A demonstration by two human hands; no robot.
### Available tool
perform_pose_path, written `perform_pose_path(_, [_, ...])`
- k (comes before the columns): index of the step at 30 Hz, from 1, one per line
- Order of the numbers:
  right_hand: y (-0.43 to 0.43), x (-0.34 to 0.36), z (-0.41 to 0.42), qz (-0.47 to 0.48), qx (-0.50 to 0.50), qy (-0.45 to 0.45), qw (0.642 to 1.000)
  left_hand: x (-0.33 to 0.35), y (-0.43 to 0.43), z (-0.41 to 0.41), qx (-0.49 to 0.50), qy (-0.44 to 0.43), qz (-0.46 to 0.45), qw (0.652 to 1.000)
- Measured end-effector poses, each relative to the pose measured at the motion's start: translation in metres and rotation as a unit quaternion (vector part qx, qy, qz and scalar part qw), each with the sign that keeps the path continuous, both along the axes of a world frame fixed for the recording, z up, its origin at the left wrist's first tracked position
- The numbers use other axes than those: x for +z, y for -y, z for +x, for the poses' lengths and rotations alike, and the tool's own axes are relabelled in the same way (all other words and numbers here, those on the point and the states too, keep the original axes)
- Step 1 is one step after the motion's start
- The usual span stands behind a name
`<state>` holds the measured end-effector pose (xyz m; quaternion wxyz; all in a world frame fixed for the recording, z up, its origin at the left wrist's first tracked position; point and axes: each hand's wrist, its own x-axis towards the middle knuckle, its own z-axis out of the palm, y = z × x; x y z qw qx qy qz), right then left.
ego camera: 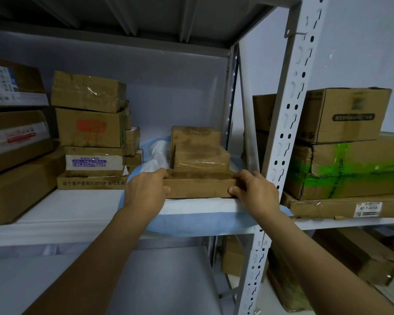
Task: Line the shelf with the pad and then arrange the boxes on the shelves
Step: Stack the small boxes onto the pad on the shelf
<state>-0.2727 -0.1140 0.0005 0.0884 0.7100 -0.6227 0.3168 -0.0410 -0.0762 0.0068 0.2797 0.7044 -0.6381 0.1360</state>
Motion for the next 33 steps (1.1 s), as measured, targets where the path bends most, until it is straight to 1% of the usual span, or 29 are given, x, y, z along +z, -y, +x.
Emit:
perform_pose_path(2, [0.001,0.000,0.001,0.014,0.009,-0.022,1.000,-0.001,0.000,0.000,-0.001,0.000,0.010,1.000])
perform_pose_path(6, [0.003,0.005,-0.001,0.025,0.028,-0.046,0.998,-0.003,-0.003,0.003,-0.042,-0.038,0.005,0.998])
perform_pose_path(9, [0.003,0.003,0.002,0.002,0.030,-0.083,0.996,-0.008,-0.005,0.002,-0.060,-0.038,0.047,0.996])
perform_pose_path(12, [0.000,-0.004,0.004,-0.016,0.015,-0.078,0.997,-0.008,-0.007,-0.002,-0.043,-0.027,0.048,0.998])
perform_pose_path(14, [-0.001,-0.004,0.007,-0.010,0.007,-0.070,0.997,-0.005,-0.009,-0.002,-0.034,-0.031,0.046,0.998])
perform_pose_path(17, [0.000,0.001,0.010,0.005,-0.008,-0.087,0.996,-0.006,-0.011,0.004,-0.058,-0.075,0.066,0.993])
perform_pose_path(19, [-0.002,0.006,0.015,0.013,-0.010,-0.091,0.996,-0.008,-0.014,0.010,-0.086,-0.153,0.054,0.983])
perform_pose_path(20, [-0.003,0.009,0.020,0.005,0.003,-0.074,0.997,-0.007,-0.017,0.013,-0.090,-0.206,0.034,0.974])
perform_pose_path(21, [-0.005,0.012,0.027,-0.008,0.026,-0.037,0.999,-0.005,-0.020,0.017,-0.082,-0.258,0.004,0.963])
perform_pose_path(23, [-0.011,0.022,0.046,-0.029,0.088,0.094,0.991,0.001,-0.026,0.031,-0.046,-0.330,-0.074,0.940])
perform_pose_path(25, [-0.012,0.035,0.072,-0.014,0.150,0.212,0.966,0.013,-0.032,0.051,-0.012,-0.368,-0.126,0.921])
perform_pose_path(27, [-0.012,0.049,0.100,0.028,0.213,0.289,0.933,0.027,-0.035,0.071,0.009,-0.411,-0.147,0.900])
perform_pose_path(30, [-0.006,0.066,0.141,0.104,0.273,0.350,0.890,0.046,-0.032,0.101,0.034,-0.441,-0.166,0.882])
perform_pose_path(33, [0.008,0.080,0.175,0.133,0.297,0.378,0.867,0.062,-0.017,0.126,0.030,-0.451,-0.193,0.871])
